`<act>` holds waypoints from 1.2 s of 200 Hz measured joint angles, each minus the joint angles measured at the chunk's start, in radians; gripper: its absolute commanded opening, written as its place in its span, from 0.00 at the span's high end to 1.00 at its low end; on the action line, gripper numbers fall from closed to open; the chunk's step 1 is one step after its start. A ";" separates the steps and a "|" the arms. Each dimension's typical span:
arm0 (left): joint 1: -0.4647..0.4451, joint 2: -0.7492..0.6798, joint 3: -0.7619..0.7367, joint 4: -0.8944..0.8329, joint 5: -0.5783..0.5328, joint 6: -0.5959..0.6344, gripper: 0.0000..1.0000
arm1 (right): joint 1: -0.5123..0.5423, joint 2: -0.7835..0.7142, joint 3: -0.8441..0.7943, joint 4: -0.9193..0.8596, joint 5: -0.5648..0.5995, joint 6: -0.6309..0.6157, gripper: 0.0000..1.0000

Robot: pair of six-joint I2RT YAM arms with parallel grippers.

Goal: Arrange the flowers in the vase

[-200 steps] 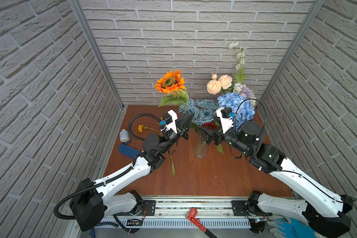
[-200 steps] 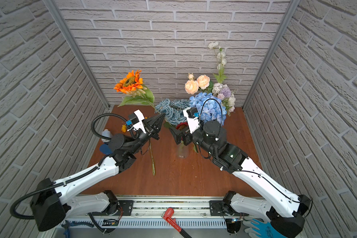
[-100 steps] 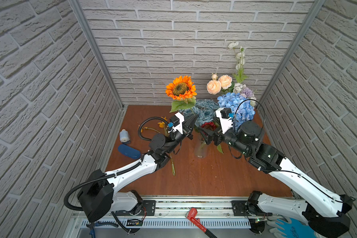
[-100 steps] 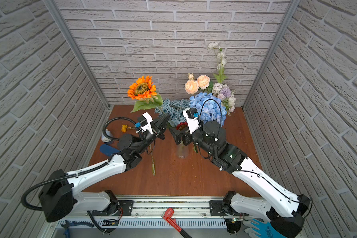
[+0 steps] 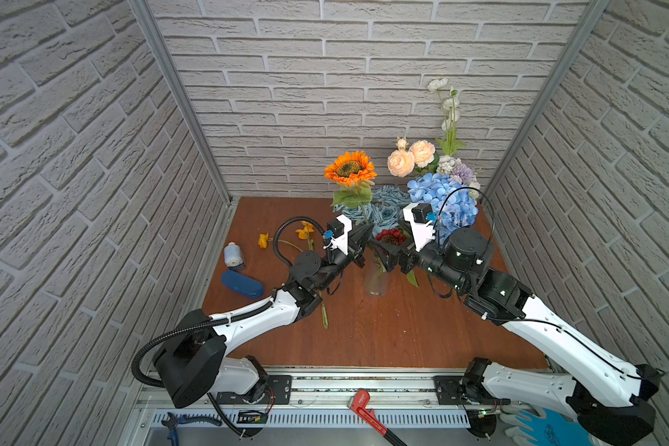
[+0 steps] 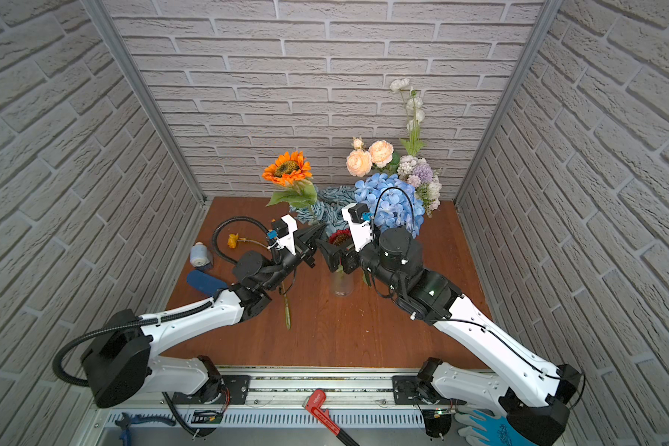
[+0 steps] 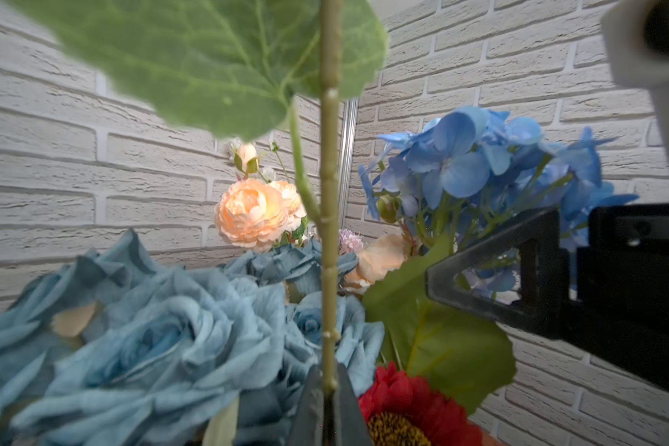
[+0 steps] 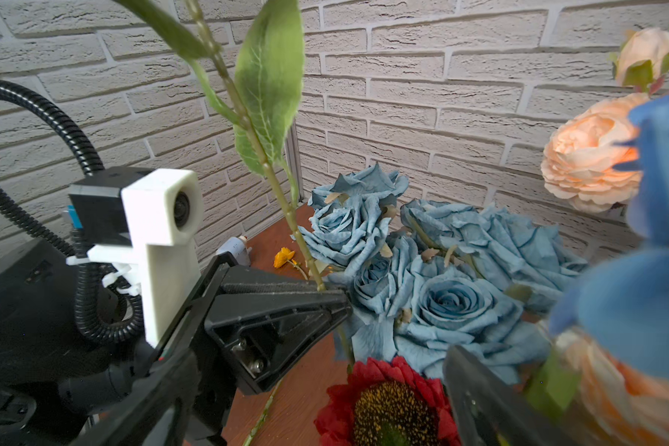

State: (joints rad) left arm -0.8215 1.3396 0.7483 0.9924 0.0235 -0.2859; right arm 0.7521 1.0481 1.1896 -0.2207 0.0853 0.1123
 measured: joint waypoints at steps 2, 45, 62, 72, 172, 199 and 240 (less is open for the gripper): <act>-0.001 -0.001 -0.004 -0.004 -0.002 -0.002 1.00 | 0.000 0.000 -0.001 0.000 0.000 0.000 0.00; -0.035 -0.003 -0.068 -0.089 -0.049 -0.006 1.00 | -0.001 0.000 -0.004 0.000 0.001 -0.001 0.00; -0.039 -0.003 -0.073 -0.106 -0.059 -0.007 0.98 | -0.001 0.000 -0.004 0.000 0.001 -0.001 0.00; -0.040 -0.002 -0.076 -0.109 -0.064 -0.007 0.96 | -0.002 0.000 -0.004 0.000 0.000 -0.001 0.00; -0.071 0.024 -0.084 -0.199 -0.092 -0.033 0.02 | -0.002 -0.012 -0.005 0.000 0.006 -0.001 0.00; -0.085 -0.058 -0.084 -0.299 -0.108 -0.041 0.02 | -0.002 -0.017 -0.005 0.000 0.008 -0.001 0.00; -0.098 -0.223 -0.084 -0.476 -0.154 -0.069 0.02 | -0.002 -0.018 -0.005 0.000 0.008 -0.001 0.00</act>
State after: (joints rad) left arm -0.9195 1.1164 0.6647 0.5167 -0.1303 -0.3546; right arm 0.7498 1.0306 1.1851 -0.2207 0.0937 0.1112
